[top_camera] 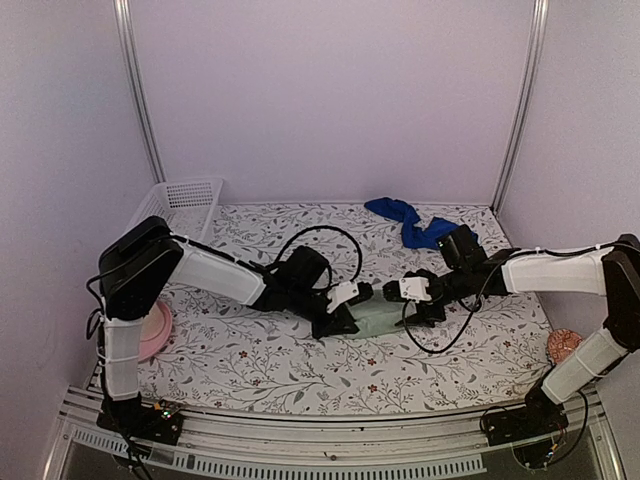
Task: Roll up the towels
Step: Roll the towel at the center of the board.
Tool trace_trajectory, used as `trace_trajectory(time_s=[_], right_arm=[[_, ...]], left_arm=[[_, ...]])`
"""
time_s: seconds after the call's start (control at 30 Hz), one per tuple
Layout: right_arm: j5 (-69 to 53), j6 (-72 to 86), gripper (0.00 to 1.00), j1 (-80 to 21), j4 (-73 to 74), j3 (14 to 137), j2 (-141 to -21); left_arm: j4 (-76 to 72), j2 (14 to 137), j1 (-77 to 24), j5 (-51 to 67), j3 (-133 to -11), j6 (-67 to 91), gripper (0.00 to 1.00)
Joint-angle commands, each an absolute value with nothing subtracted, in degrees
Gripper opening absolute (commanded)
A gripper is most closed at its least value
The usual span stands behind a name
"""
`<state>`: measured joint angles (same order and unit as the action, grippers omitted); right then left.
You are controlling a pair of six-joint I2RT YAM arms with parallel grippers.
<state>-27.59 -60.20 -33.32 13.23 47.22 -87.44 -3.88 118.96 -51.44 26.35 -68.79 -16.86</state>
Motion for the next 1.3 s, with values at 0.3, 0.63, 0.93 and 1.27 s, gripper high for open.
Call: trace_trajectory(time_s=[0.3, 0.63, 0.93, 1.27], right_arm=[[-25.3, -67.5, 0.65, -37.51, 7.64, 43.37, -87.66], [-20.28, -66.89, 0.6, -38.29, 6.09, 43.69, -92.54], [-15.14, -63.61, 0.5, -38.24, 4.29, 45.39, -96.71], [-16.35, -61.43, 0.17, -38.24, 13.22, 50.82, -100.31]], left_arm=[[2.3, 125.52, -48.0, 34.08, -72.32, -11.01, 0.02], [3.6, 127.0, -47.11, 36.68, -73.52, -10.25, 0.04], [3.67, 126.96, -46.61, 37.7, -73.48, -10.32, 0.1], [-2.32, 120.89, -46.09, 34.67, -68.42, -10.14, 0.55]])
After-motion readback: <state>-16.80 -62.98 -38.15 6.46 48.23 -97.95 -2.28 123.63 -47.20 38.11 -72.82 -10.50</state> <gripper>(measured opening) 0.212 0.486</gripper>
